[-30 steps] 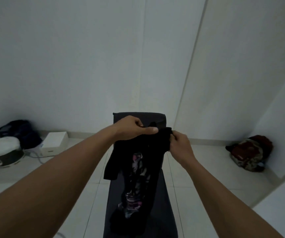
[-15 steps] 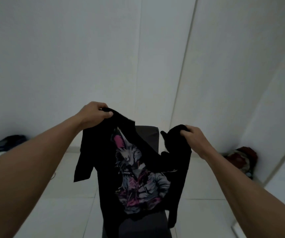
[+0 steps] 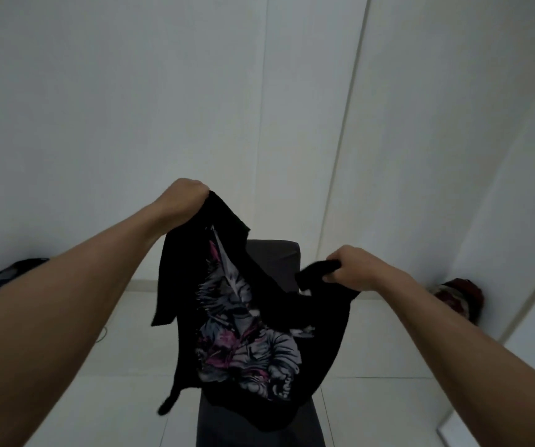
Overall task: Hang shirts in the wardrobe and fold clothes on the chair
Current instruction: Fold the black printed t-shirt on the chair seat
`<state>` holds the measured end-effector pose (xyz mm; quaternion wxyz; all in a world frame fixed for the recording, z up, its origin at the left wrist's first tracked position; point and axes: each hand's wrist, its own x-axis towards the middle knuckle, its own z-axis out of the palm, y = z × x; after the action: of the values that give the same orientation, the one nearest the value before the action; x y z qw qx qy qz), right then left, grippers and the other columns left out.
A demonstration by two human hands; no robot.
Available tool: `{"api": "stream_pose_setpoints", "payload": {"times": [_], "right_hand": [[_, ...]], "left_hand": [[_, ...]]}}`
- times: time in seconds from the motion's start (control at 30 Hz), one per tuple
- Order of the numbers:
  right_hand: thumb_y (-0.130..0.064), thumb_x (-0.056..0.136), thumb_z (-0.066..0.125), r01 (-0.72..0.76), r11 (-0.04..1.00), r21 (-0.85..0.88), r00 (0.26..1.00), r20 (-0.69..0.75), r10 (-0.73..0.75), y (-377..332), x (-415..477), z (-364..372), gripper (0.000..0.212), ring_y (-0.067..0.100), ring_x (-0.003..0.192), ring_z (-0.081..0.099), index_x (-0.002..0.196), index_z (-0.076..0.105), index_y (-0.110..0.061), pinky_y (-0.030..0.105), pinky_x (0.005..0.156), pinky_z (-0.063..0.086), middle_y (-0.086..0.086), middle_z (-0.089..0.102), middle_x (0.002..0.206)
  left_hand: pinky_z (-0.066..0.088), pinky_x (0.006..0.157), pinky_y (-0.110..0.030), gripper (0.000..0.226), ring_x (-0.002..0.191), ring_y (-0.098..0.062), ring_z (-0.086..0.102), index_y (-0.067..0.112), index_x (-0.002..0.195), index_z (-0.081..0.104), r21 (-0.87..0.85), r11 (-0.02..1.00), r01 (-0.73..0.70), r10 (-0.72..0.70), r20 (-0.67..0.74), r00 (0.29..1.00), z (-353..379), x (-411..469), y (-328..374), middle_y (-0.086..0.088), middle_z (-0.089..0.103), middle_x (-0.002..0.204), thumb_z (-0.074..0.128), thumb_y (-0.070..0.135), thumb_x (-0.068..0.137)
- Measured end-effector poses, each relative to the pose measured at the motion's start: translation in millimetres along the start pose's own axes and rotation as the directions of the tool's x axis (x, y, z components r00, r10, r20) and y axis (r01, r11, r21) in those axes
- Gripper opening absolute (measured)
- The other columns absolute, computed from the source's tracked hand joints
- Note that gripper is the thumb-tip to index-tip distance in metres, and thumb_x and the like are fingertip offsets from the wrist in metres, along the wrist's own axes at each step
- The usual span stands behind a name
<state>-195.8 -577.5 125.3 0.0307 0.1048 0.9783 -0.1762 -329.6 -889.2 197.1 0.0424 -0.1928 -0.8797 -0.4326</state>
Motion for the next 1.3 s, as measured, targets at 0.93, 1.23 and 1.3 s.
{"api": "stream_pose_setpoints", "payload": {"times": [0.93, 1.23, 1.3], "right_hand": [[-0.032, 0.082, 0.082, 0.134, 0.950, 0.281, 0.991, -0.024, -0.133, -25.0, 17.0, 41.9, 0.009, 0.000, 0.072, 0.065, 0.081, 0.073, -0.030, 0.023, 0.066, 0.050, -0.016, 0.070, 0.073], [-0.032, 0.077, 0.083, -0.138, 0.985, 0.107, 0.978, 0.169, 0.119, -3.2, 5.0, 18.6, 0.030, 0.021, 0.086, 0.069, 0.093, 0.073, -0.008, 0.032, 0.075, 0.052, 0.004, 0.073, 0.093], [-0.029, 0.079, 0.081, -0.152, 0.972, 0.180, 0.987, 0.084, 0.138, 6.4, 1.6, 20.5, 0.029, 0.020, 0.084, 0.069, 0.096, 0.074, -0.007, 0.032, 0.074, 0.052, 0.005, 0.073, 0.091]], "left_hand": [[0.043, 0.073, -0.029, 0.023, 0.082, -0.013, 0.060, 0.019, 0.091, 0.074, 0.407, 0.908, -0.102, -0.018, 0.281, 0.959, -3.3, 12.8, -7.9, 0.003, 0.068, 0.088, 0.068, 0.041, 0.091], [0.037, 0.068, -0.033, 0.030, 0.082, -0.021, 0.051, 0.010, 0.093, 0.053, -0.011, 1.000, -0.025, 0.024, -0.072, 0.997, 21.9, -1.9, -22.0, -0.004, 0.056, 0.090, 0.038, 0.033, 0.105], [0.038, 0.074, -0.034, 0.035, 0.091, -0.023, 0.055, 0.009, 0.096, 0.056, 0.023, 0.999, -0.031, 0.032, -0.079, 0.996, 26.4, -6.4, -24.7, -0.006, 0.060, 0.098, 0.039, 0.038, 0.105]]}}
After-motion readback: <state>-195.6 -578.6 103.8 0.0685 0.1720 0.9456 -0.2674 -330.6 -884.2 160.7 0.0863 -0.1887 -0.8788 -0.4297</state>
